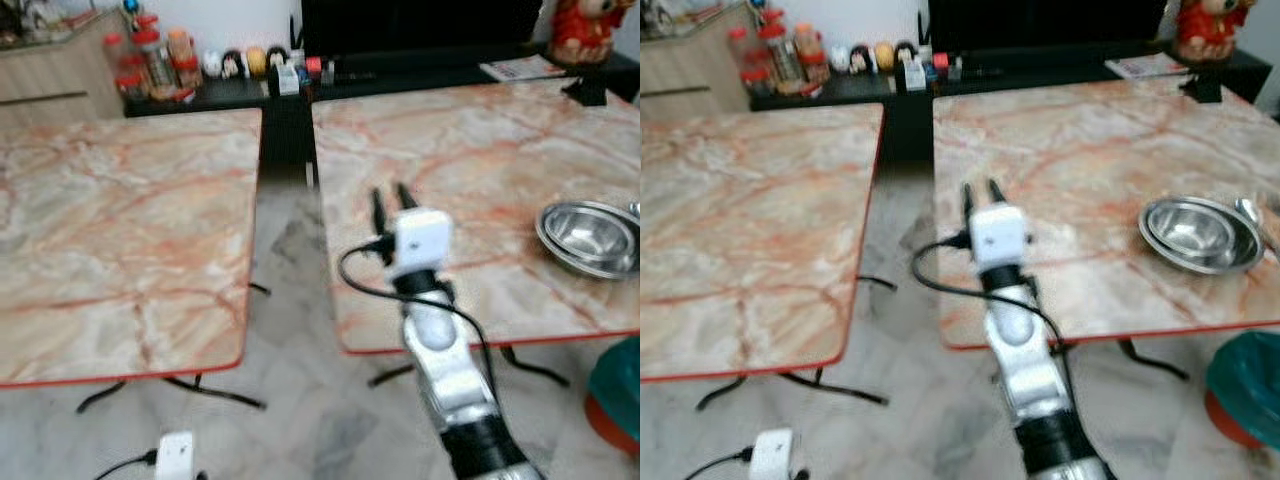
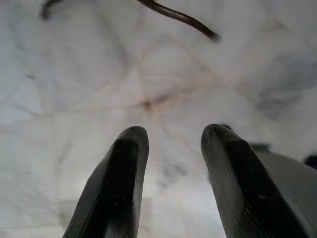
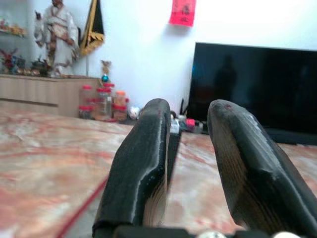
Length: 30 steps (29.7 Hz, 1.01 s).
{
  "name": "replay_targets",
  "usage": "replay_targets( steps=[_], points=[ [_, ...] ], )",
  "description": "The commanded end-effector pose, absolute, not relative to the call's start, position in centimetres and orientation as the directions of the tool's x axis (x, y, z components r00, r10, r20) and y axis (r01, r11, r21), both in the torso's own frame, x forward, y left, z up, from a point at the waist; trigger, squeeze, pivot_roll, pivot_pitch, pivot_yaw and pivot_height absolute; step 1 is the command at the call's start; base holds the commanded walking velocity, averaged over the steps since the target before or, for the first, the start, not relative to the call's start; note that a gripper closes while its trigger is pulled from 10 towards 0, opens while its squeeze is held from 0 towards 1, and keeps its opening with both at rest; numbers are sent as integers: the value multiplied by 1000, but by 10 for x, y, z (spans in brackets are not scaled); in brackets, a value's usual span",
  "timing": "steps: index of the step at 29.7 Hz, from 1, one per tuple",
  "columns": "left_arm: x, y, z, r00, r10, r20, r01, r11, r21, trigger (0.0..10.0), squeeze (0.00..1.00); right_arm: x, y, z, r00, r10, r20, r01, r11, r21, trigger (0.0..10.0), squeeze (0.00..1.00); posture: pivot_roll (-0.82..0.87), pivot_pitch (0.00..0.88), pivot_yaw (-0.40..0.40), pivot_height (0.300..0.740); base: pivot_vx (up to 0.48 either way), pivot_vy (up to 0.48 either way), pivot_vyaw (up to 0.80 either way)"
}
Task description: Setting the table
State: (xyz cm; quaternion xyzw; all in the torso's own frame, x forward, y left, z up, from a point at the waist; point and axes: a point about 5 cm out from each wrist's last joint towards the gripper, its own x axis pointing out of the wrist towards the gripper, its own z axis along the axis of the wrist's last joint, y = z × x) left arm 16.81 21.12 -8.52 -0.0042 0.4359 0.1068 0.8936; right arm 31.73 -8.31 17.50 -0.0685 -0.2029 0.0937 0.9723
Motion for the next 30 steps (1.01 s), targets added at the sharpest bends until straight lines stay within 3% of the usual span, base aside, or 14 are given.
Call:
replay_targets(
  steps=[1, 30],
  points=[
    [167, 207, -87, 592, 185, -785, -207, 976, 73, 10000, 0, 318, -90, 177, 900, 195, 390, -135, 975, -175, 10000, 0, 13, 40, 72, 740, 0, 469, 0],
    [167, 205, -87, 591, 186, -785, -214, 974, 70, 10000, 0, 313, -98, 155, 923, 206, 325, -148, 970, -195, 10000, 0, 16, 43, 60, 740, 0, 472, 0]
  ],
)
